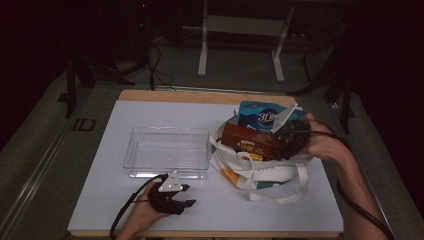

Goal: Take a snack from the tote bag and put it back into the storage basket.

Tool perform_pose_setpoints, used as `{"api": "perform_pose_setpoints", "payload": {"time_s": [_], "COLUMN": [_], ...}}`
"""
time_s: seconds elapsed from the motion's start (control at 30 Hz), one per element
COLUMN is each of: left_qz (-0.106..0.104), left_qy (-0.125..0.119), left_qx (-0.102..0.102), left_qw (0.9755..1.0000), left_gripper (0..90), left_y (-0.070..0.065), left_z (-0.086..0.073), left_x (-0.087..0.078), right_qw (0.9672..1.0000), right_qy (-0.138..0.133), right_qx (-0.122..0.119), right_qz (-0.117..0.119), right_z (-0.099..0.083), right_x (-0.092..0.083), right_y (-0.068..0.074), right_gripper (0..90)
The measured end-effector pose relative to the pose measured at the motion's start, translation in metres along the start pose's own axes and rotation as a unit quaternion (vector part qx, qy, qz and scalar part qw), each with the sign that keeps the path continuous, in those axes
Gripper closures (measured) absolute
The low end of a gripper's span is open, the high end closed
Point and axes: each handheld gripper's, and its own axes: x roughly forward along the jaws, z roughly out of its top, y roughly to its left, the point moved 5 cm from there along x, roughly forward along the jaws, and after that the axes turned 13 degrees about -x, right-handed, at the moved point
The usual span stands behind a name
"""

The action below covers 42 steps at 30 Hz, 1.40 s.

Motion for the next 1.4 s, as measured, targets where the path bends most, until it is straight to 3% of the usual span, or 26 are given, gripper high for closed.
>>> {"api": "perform_pose_setpoints", "payload": {"time_s": [0.13,0.2,0.4,0.6,0.87,1.4], "left_qz": [-0.001,0.0,-0.001,-0.001,-0.002,-0.002], "left_qy": [0.001,0.002,0.002,0.003,0.004,0.008], "left_qx": [0.0,-0.002,-0.002,-0.004,-0.004,-0.008], "left_qw": [1.0,1.0,1.0,1.0,1.0,0.9999], "left_gripper": [44.9,45.0,45.0,45.0,45.0,45.0], "left_y": [0.0,0.001,0.0,0.002,0.002,0.003], "left_z": [-0.001,-0.001,-0.002,-0.003,-0.004,-0.007], "left_x": [0.001,0.001,0.002,0.002,0.002,0.003], "right_qw": [0.9999,0.9995,0.9984,0.9971,0.9934,0.9887], "right_qy": [0.006,0.013,0.042,0.052,0.082,0.119], "right_qx": [0.0,-0.008,-0.013,-0.009,-0.012,-0.033], "right_qz": [0.01,0.028,0.037,0.055,0.079,0.086], "right_z": [0.001,0.004,0.009,0.012,0.017,0.019], "right_x": [0.0,-0.004,-0.001,0.005,0.013,0.022], "right_y": [-0.001,0.0,-0.003,-0.005,-0.003,-0.004], "right_gripper": [35.0,38.2,35.5,34.2,34.6,39.2]}}
